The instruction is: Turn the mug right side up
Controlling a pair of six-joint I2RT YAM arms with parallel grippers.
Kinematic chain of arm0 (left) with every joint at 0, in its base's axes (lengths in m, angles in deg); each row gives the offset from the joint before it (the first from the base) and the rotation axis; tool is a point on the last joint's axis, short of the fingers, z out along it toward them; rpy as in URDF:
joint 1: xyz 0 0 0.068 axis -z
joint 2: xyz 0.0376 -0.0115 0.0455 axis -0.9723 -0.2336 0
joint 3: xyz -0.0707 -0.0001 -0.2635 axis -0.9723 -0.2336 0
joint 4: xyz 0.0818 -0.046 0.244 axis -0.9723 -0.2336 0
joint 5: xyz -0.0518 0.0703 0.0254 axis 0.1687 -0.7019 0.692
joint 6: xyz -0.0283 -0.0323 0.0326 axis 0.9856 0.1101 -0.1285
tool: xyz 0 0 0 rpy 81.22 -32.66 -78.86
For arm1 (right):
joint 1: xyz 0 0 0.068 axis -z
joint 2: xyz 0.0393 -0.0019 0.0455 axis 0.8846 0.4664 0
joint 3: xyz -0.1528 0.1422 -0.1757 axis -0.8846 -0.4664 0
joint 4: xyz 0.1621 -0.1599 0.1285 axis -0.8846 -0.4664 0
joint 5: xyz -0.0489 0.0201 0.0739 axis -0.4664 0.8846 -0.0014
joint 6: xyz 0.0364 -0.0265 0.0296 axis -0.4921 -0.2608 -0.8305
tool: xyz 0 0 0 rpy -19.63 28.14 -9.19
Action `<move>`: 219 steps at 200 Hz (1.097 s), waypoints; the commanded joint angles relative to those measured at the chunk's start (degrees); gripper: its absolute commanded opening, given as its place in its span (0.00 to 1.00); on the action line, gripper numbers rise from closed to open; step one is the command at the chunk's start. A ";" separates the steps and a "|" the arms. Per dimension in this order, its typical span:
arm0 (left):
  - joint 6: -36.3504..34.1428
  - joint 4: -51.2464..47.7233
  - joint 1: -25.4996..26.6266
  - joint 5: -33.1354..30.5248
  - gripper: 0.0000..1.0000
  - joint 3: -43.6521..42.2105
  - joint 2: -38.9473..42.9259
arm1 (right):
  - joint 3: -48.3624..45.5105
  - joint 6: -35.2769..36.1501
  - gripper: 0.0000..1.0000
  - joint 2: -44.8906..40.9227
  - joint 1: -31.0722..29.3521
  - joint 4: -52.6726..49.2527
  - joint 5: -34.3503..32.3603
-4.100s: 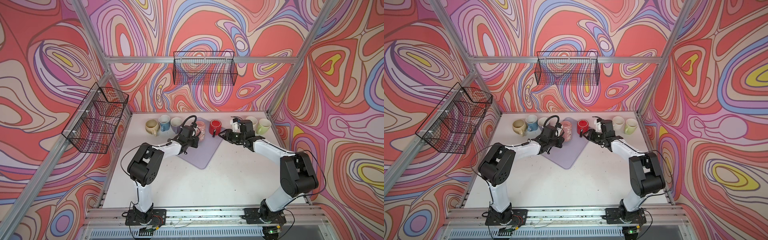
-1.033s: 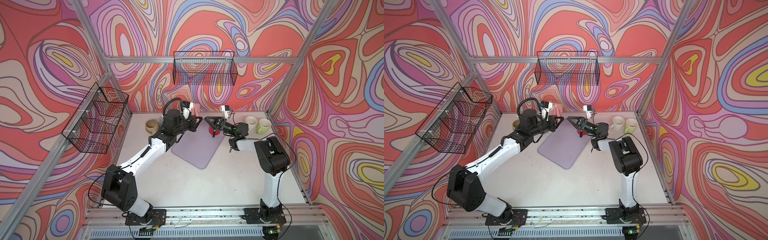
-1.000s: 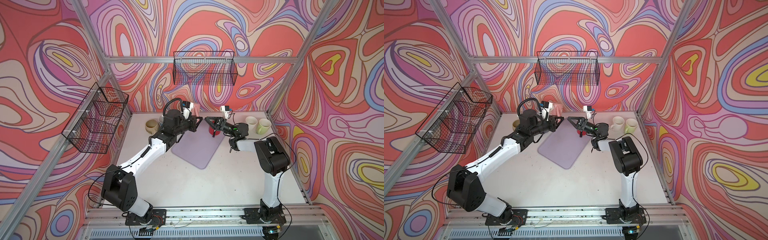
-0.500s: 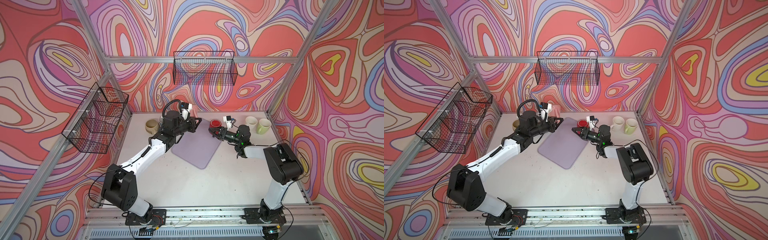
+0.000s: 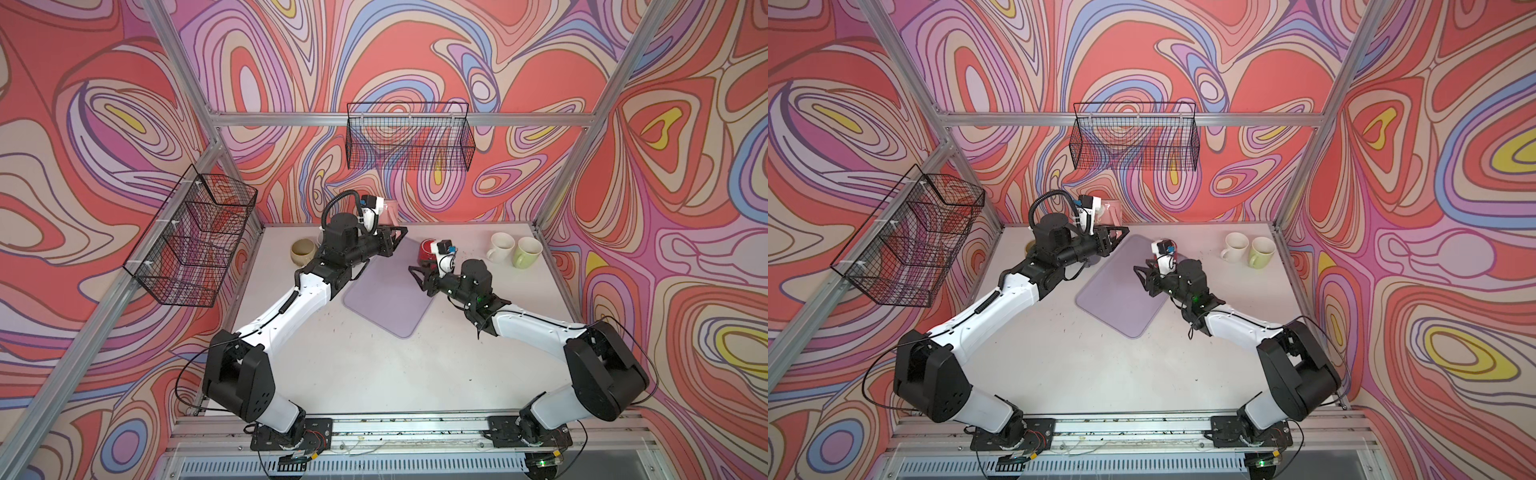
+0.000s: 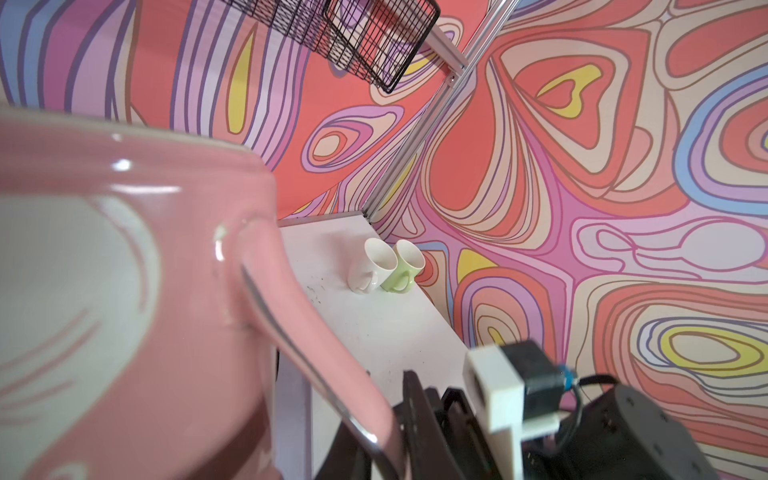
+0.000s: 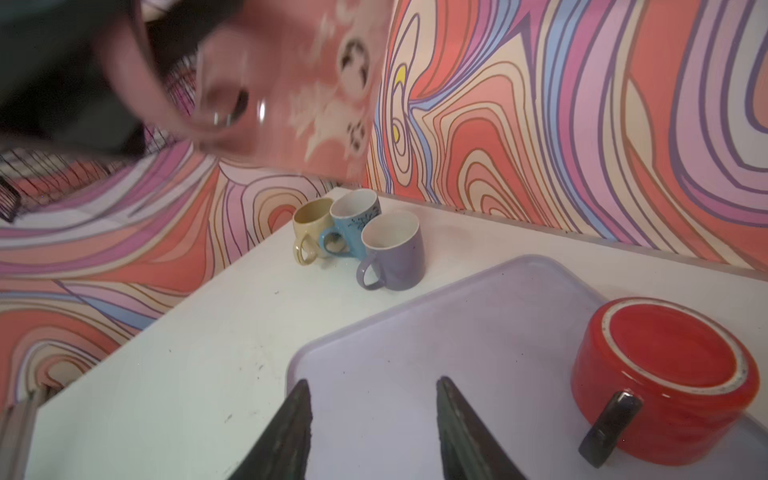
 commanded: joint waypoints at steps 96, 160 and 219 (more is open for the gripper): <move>11.74 4.52 0.86 -0.39 0.00 5.53 2.05 | 1.22 19.78 0.49 18.60 -8.90 50.72 -24.08; 14.47 5.94 1.11 0.41 0.00 4.55 2.30 | 7.05 18.07 0.45 22.49 -9.76 51.29 -26.46; 17.17 8.09 1.15 1.42 0.00 3.72 2.58 | 10.21 18.85 0.43 25.40 -9.76 51.28 -27.86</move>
